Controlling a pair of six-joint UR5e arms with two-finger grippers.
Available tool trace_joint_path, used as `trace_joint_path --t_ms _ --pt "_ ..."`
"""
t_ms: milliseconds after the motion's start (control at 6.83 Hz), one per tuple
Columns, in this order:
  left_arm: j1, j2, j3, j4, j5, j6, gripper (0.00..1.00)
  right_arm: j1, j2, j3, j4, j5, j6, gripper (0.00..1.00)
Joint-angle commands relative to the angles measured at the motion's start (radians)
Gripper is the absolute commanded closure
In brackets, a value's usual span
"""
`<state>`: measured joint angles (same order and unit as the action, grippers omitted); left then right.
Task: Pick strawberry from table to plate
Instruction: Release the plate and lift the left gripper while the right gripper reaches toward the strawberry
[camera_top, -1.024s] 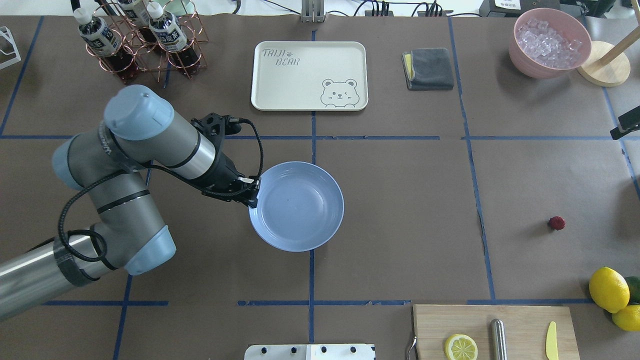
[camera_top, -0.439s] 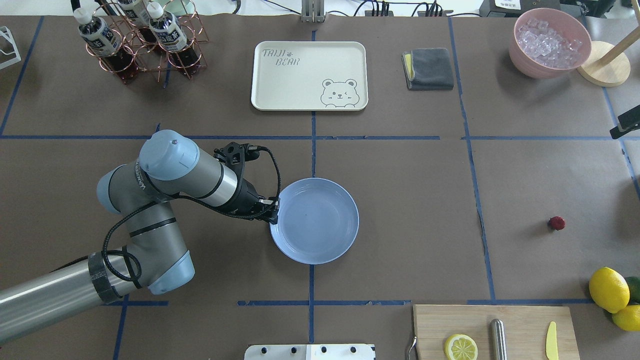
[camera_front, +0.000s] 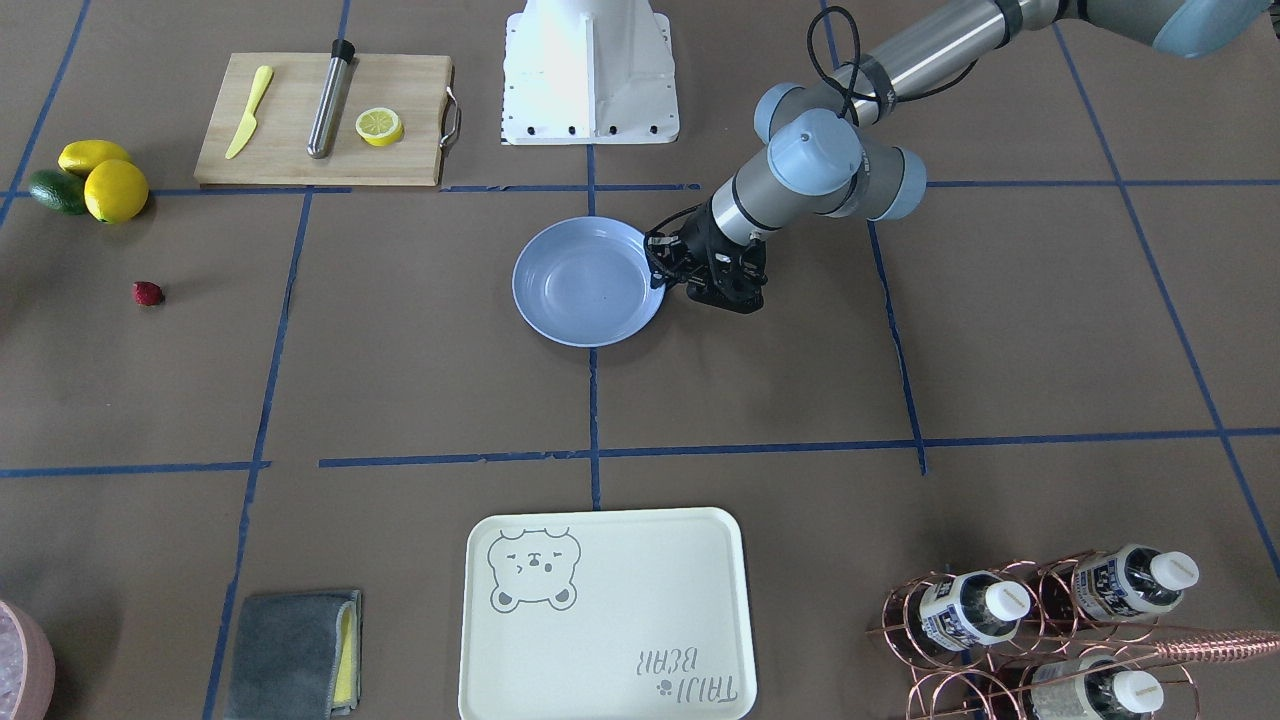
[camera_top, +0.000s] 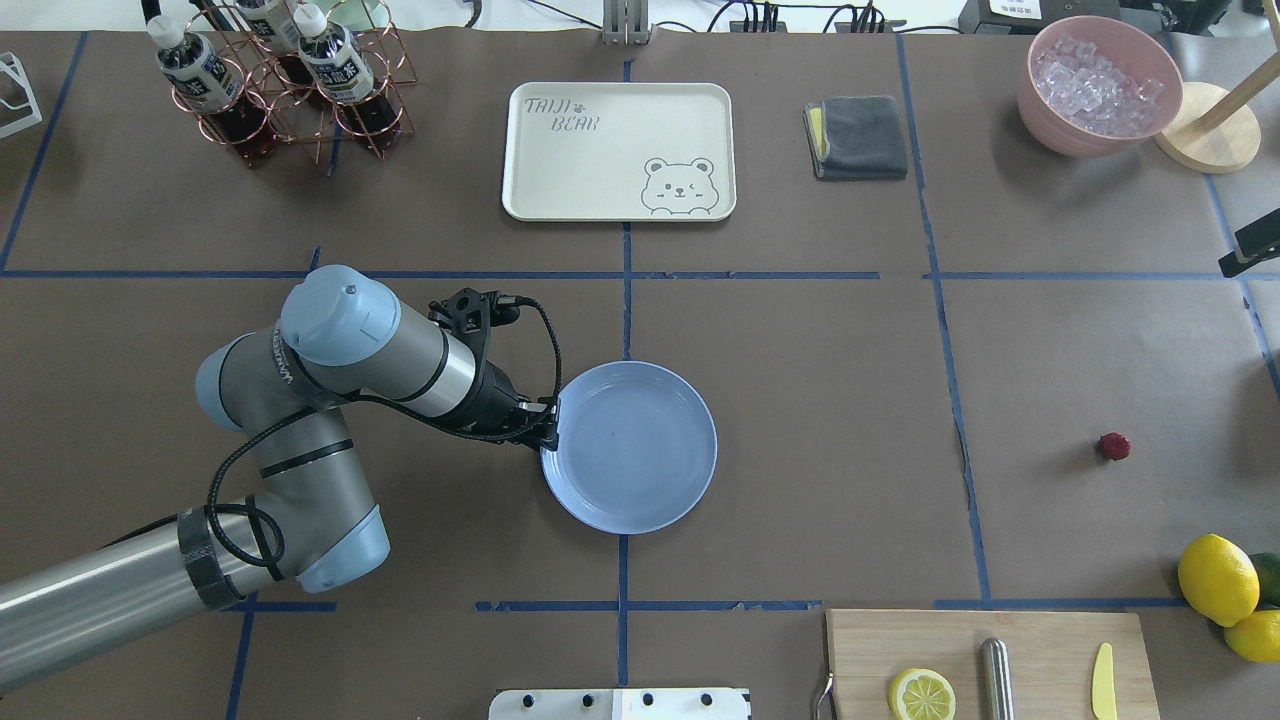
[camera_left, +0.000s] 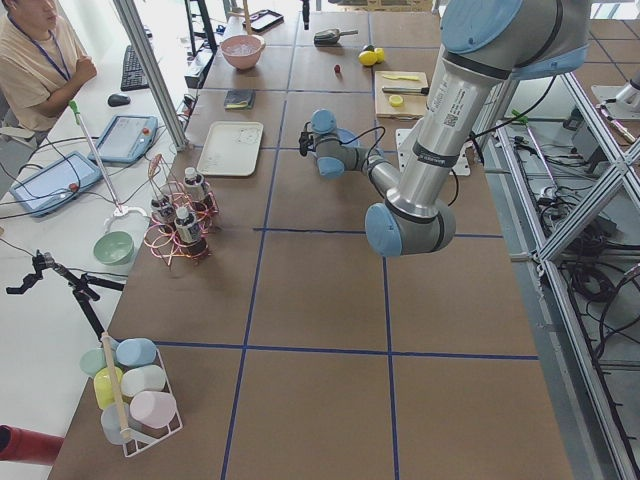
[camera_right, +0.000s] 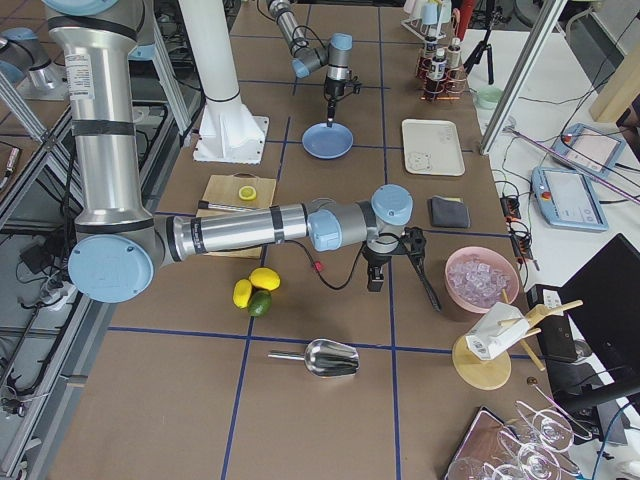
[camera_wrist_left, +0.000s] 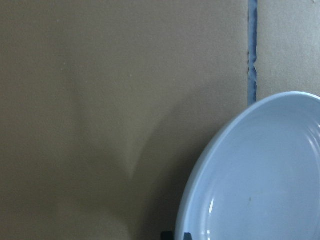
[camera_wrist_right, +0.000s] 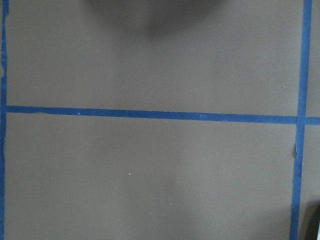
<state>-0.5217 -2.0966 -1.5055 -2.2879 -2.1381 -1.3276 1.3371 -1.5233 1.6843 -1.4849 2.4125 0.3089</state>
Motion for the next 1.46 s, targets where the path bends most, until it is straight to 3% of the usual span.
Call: trace_joint_path --t_ms 0,146,293,439,585,732,1024,1317 --pt "-0.006 0.009 -0.022 -0.001 0.001 0.001 0.34 -0.036 -0.004 0.029 0.002 0.037 0.013 0.00" --pt "-0.030 0.009 -0.028 0.001 0.001 0.001 0.34 -0.085 -0.026 0.073 0.003 0.036 0.130 0.00" --pt "-0.053 0.010 -0.035 0.001 0.001 0.001 0.35 -0.155 -0.058 0.104 0.077 0.014 0.186 0.00" --pt "-0.069 0.012 -0.035 0.001 0.001 0.001 0.35 -0.198 -0.139 0.103 0.253 -0.010 0.276 0.00" --pt "-0.083 0.012 -0.039 0.001 0.001 0.002 0.35 -0.269 -0.197 0.100 0.447 -0.107 0.430 0.00" --pt "-0.090 0.012 -0.045 0.001 0.001 0.002 0.35 -0.332 -0.202 0.100 0.516 -0.131 0.576 0.00" --pt "-0.093 0.012 -0.045 0.001 0.003 0.002 0.35 -0.467 -0.209 0.081 0.517 -0.251 0.587 0.01" --pt "-0.093 0.012 -0.045 0.001 0.003 0.002 0.34 -0.489 -0.209 0.051 0.517 -0.250 0.585 0.07"
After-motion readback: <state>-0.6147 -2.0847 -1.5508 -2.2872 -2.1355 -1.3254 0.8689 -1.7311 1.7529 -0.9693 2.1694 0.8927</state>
